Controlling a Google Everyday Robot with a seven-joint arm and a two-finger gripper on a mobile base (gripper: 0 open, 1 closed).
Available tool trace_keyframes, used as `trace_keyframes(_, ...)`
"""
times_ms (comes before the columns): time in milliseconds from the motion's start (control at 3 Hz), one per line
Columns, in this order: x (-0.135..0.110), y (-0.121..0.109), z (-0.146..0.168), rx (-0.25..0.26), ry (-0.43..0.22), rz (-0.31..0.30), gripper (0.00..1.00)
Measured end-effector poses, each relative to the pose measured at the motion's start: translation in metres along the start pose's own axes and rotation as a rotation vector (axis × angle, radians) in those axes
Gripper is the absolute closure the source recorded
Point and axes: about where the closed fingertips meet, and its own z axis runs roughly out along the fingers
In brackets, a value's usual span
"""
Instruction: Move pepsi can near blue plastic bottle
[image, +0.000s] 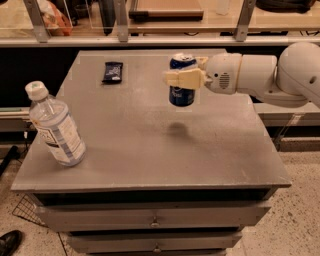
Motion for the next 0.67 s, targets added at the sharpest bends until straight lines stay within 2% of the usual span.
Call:
trace_keyframes(333, -0.006, 0.041, 0.039, -0.070, -0.120, -0.016, 1.00)
trace_keyframes(667, -0.005, 0.086, 0.075, -0.175, -0.173, -0.054, 1.00)
